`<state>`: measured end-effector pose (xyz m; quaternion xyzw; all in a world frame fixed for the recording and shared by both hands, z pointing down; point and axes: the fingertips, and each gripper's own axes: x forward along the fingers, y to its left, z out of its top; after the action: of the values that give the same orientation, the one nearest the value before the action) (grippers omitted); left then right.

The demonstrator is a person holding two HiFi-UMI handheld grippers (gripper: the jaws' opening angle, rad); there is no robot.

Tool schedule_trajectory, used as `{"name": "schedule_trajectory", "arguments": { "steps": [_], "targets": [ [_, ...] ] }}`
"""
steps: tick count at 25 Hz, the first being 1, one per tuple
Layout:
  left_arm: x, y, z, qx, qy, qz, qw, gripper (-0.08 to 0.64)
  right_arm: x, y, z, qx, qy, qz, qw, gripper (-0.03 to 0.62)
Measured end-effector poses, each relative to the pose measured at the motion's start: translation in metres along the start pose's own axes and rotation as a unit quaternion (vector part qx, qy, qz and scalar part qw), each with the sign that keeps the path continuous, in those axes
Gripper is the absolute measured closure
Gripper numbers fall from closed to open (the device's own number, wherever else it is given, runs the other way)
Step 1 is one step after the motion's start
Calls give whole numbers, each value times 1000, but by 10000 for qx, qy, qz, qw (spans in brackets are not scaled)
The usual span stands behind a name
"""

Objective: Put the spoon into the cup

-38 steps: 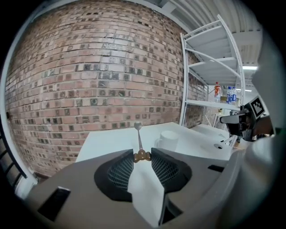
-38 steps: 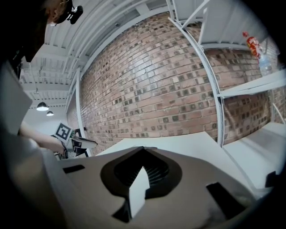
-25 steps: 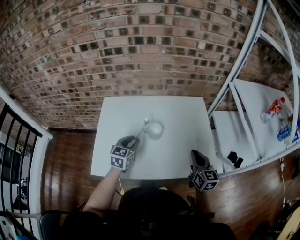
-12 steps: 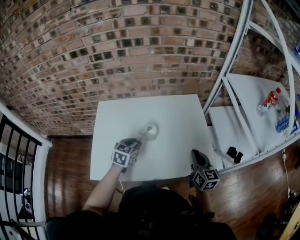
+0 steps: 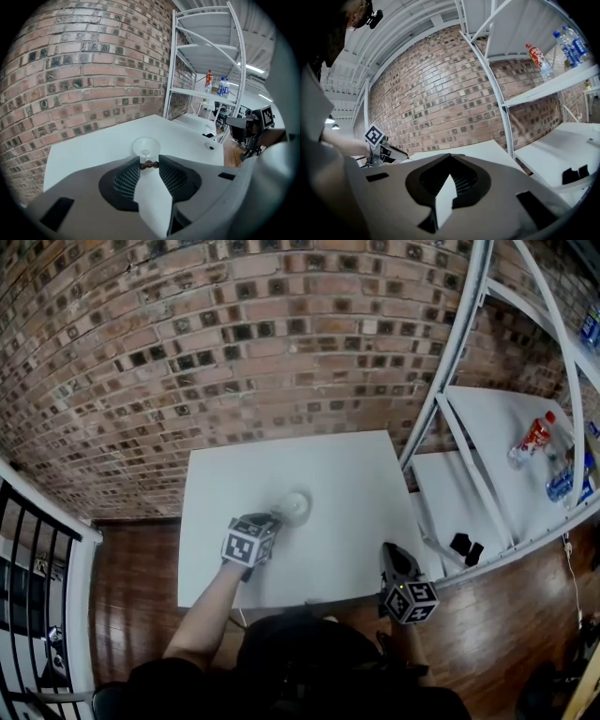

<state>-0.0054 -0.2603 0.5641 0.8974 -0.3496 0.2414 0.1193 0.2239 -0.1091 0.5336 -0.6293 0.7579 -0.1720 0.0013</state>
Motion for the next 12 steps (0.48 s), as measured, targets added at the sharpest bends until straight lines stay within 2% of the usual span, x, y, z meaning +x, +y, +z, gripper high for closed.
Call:
{"name": "schedule_trajectory", "arguments": {
  "steps": [7, 12],
  "targets": [
    [23, 5, 4, 96, 80, 42, 9999, 431, 2, -6, 5, 26, -27, -58, 10000, 588],
    [29, 10, -1, 23, 123, 83, 9999, 431, 3, -11, 8, 22, -78, -114, 9999, 588]
  ]
}}
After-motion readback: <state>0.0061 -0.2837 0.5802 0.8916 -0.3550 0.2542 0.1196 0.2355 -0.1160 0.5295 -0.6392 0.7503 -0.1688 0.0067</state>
